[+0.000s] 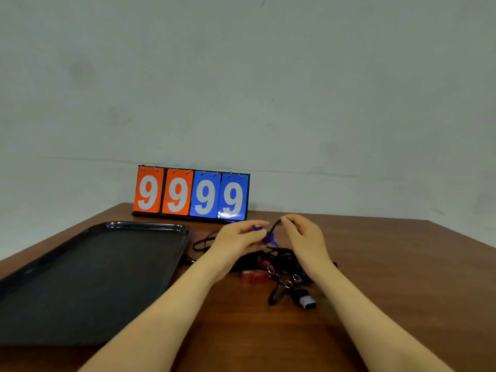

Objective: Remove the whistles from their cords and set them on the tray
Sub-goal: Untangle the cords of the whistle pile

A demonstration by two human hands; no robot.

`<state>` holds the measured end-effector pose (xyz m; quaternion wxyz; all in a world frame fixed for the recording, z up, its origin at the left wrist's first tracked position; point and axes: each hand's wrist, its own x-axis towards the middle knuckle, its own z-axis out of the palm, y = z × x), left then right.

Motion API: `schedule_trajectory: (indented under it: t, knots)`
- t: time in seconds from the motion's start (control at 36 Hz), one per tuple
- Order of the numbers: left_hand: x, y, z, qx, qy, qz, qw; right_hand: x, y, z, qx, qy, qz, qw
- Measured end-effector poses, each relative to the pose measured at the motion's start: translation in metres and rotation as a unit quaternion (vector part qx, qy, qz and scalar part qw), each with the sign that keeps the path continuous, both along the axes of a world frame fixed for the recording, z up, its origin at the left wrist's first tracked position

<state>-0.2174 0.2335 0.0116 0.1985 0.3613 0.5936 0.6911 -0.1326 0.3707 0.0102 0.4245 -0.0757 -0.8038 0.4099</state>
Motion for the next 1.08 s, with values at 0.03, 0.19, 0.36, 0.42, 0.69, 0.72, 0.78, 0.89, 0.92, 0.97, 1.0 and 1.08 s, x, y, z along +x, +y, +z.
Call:
schedule_trajectory:
  t: [0.03, 0.19, 0.36, 0.42, 0.69, 0.72, 0.78, 0.89, 0.92, 0.97, 1.0, 1.08]
  knots:
    - [0.003, -0.001, 0.001, 0.011, -0.014, -0.016, 1.000, 0.000, 0.000, -0.001, -0.005, 0.000, 0.005, 1.000]
    - [0.007, -0.005, 0.003, 0.102, -0.111, -0.076, 0.986, -0.001, -0.003, -0.005, -0.056, -0.036, 0.060, 0.996]
    - [0.008, 0.003, -0.002, 0.169, -0.202, -0.046, 0.964, -0.001, -0.010, -0.013, 0.031, -0.082, 0.037, 0.995]
    - [0.009, 0.004, -0.003, 0.183, -0.228, -0.018, 0.956, -0.003, -0.013, -0.016, 0.075, -0.103, 0.034, 0.991]
    - [0.003, -0.005, -0.011, 0.122, -0.164, 0.101, 0.974, 0.006, -0.032, -0.018, 0.175, -0.248, 0.077, 0.950]
    - [0.002, -0.006, -0.010, 0.123, -0.162, 0.106, 0.973, 0.006, -0.034, -0.018, 0.188, -0.254, 0.076, 0.946]
    - [0.002, -0.009, -0.010, 0.116, -0.139, 0.110, 0.977, 0.005, -0.036, -0.016, 0.195, -0.248, 0.072, 0.946]
    - [0.002, -0.012, -0.011, 0.108, -0.094, 0.101, 0.985, 0.010, -0.039, -0.012, 0.178, -0.205, 0.077, 0.959]
    - [0.001, -0.012, -0.010, 0.105, -0.081, 0.102, 0.986, 0.012, -0.038, -0.011, 0.173, -0.189, 0.077, 0.964]
    - [-0.002, -0.011, -0.009, 0.097, -0.062, 0.107, 0.988, 0.015, -0.036, -0.007, 0.146, -0.155, 0.078, 0.974]
    - [-0.004, -0.011, -0.009, 0.093, -0.054, 0.109, 0.988, 0.015, -0.035, -0.005, 0.127, -0.136, 0.077, 0.980]
    - [-0.007, -0.009, -0.010, 0.068, -0.025, 0.100, 0.992, 0.016, -0.031, -0.002, 0.080, -0.081, 0.076, 0.991]
